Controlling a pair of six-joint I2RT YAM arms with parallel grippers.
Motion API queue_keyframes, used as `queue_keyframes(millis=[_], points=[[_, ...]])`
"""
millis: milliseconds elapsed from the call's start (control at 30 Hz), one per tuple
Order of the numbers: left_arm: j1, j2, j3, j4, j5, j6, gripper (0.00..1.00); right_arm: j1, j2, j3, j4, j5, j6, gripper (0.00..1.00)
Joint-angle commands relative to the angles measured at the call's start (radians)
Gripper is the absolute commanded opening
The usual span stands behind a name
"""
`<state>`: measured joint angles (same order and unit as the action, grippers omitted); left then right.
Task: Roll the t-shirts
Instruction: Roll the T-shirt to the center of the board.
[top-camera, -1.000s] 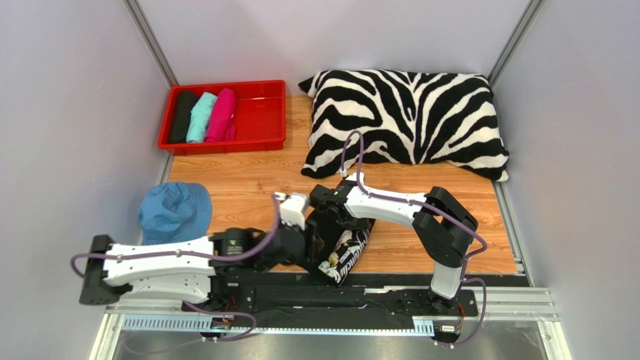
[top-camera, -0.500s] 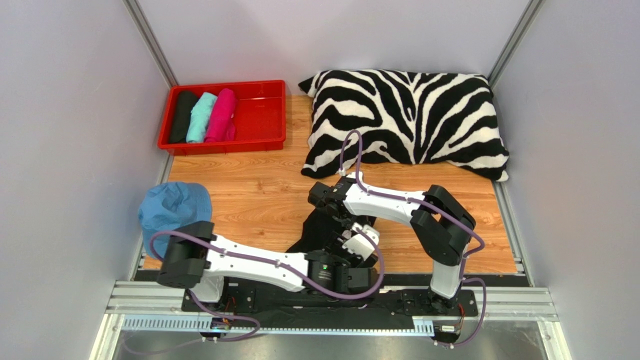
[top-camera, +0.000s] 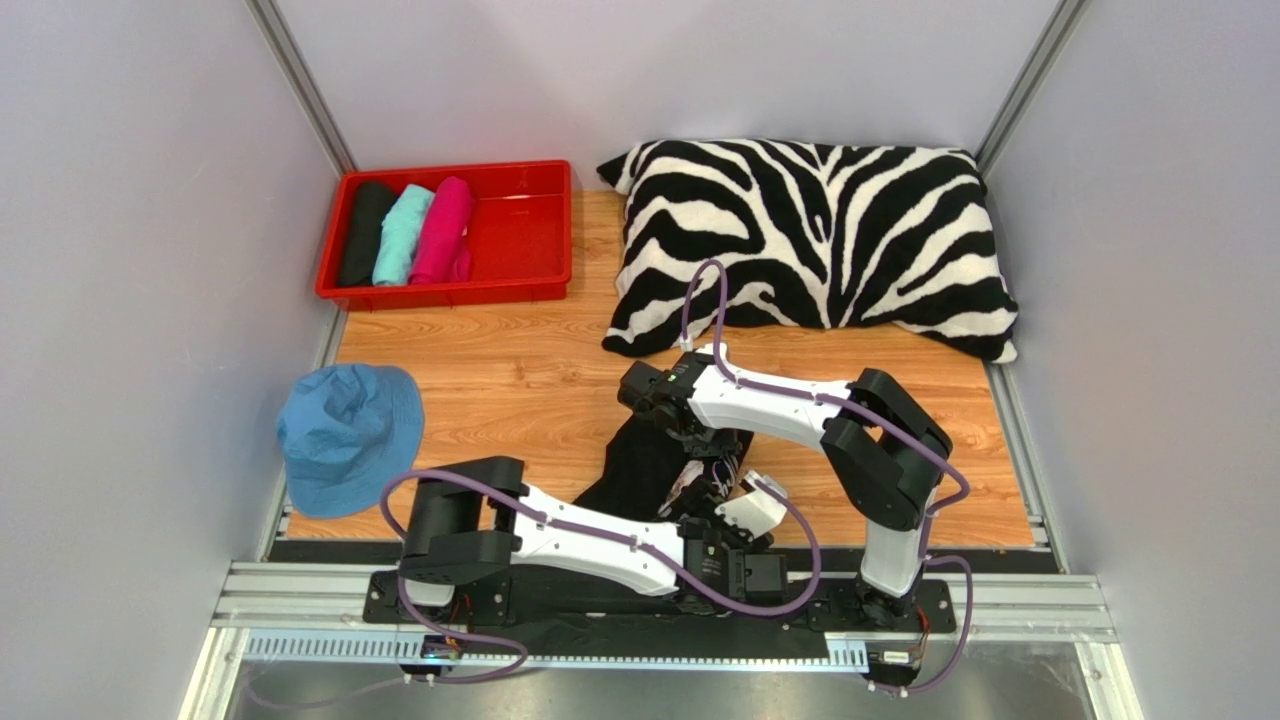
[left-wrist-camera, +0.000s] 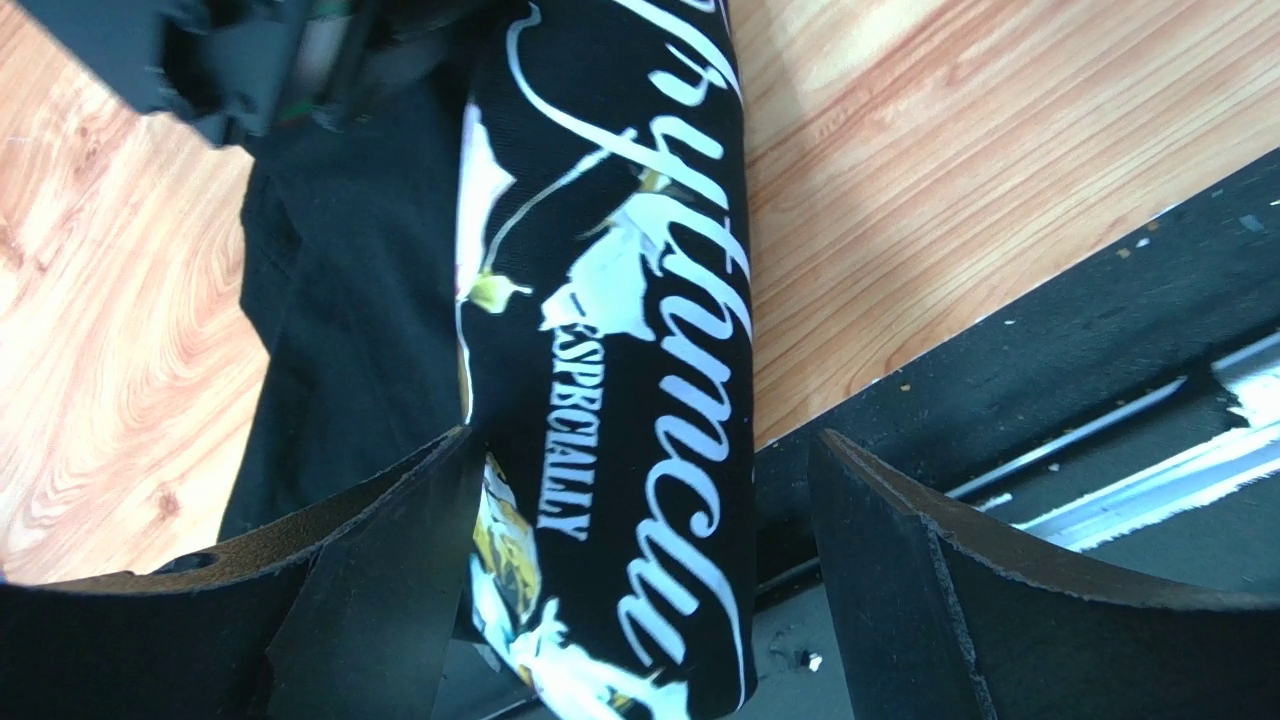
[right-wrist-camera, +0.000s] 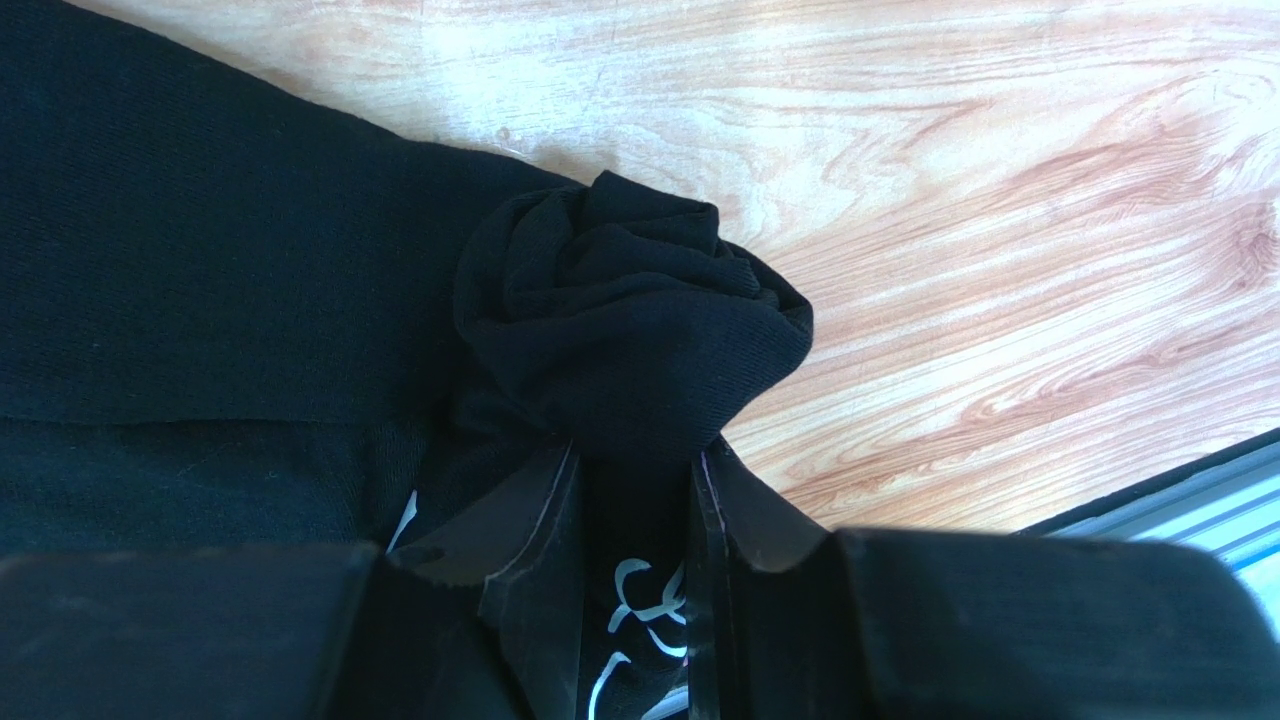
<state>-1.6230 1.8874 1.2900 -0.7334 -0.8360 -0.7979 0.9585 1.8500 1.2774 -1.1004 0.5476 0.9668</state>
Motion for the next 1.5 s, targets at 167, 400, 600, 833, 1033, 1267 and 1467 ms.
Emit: queue_keyframes(millis=[167,400,600,833,1033,1267,1467], points=[[-0.001,0.085,0.057,-0.064,-0.017,-0.027,0.77,-0.006,0.035,-0.001,0.066,-0.064,0.009,0.04],[0.026,0.035,-0.015,-0.034,0.021,-0.067,0.38,-0.006,-0.005,-0.016,0.096,-0.067,0.01,0.31],[0.087,-0.106,-0.185,0.162,0.159,-0.076,0.0,-0.009,-0.087,-0.023,0.122,-0.038,0.027,0.68],[0.179,-0.304,-0.461,0.425,0.36,-0.113,0.0,-0.026,-0.297,-0.091,0.226,0.012,0.033,0.81],[0.276,-0.473,-0.677,0.652,0.557,-0.196,0.0,-0.058,-0.533,-0.312,0.477,-0.054,0.024,0.82],[0.385,-0.554,-0.846,0.882,0.759,-0.329,0.0,-0.056,-0.699,-0.586,0.81,-0.147,0.004,0.78],[0.468,-0.559,-0.972,1.063,0.906,-0.437,0.0,-0.056,-0.752,-0.743,1.017,-0.195,0.033,0.75]])
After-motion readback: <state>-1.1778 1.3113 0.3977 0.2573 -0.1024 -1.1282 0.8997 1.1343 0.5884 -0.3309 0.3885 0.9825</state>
